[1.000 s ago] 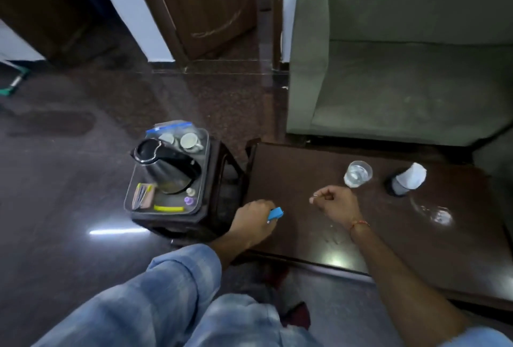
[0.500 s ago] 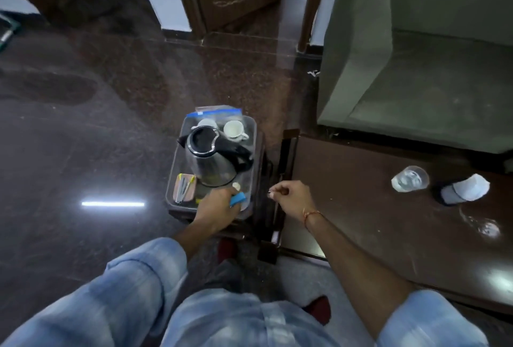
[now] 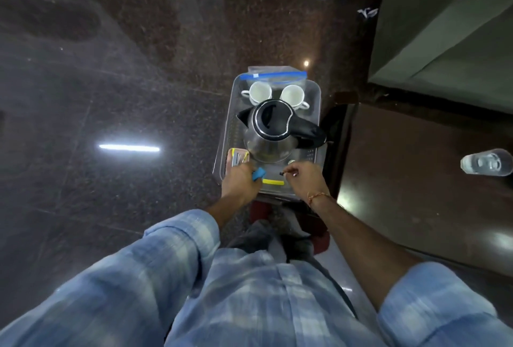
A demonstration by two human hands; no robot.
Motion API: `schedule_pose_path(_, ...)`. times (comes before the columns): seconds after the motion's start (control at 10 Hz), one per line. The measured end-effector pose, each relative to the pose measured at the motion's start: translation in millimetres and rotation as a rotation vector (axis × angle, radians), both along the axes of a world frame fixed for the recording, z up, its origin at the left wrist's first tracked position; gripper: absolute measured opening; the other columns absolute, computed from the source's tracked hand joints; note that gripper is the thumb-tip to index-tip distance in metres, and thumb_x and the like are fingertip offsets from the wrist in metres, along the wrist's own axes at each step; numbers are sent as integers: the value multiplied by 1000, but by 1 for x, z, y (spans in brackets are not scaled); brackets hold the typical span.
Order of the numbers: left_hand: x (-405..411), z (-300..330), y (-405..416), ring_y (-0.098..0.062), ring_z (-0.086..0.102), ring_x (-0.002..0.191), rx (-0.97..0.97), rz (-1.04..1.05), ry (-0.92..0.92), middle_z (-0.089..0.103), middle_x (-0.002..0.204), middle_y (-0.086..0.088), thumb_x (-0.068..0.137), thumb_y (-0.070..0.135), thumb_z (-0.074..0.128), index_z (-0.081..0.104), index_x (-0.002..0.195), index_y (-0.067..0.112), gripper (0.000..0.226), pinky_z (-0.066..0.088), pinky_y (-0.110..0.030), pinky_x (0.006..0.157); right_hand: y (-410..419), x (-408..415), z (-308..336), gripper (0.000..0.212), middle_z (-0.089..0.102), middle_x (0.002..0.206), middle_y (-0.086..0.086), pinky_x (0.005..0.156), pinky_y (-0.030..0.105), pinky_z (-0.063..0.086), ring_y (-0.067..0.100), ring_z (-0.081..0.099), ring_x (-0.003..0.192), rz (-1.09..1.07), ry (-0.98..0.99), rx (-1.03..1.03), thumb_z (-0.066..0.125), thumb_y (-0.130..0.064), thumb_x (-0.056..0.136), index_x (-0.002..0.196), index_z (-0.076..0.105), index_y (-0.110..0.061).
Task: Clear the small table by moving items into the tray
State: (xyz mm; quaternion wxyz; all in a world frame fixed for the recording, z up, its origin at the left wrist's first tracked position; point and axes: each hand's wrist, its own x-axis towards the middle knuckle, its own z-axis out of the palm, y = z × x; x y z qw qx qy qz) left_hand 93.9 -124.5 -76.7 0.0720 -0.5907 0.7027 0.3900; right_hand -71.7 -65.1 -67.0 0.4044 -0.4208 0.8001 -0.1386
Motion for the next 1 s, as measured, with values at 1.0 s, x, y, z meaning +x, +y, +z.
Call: schedule_pose_path(1.0, -19, -7, -30, -29, 63, 95, -89, -155, -134, 69, 97, -6, 82, 23, 63, 75, 104, 26, 25, 54, -36, 77, -16, -30, 6, 26, 72, 108, 11, 87, 38, 56, 31, 67, 99, -1, 64, 131, 57, -10, 84, 103, 74, -16)
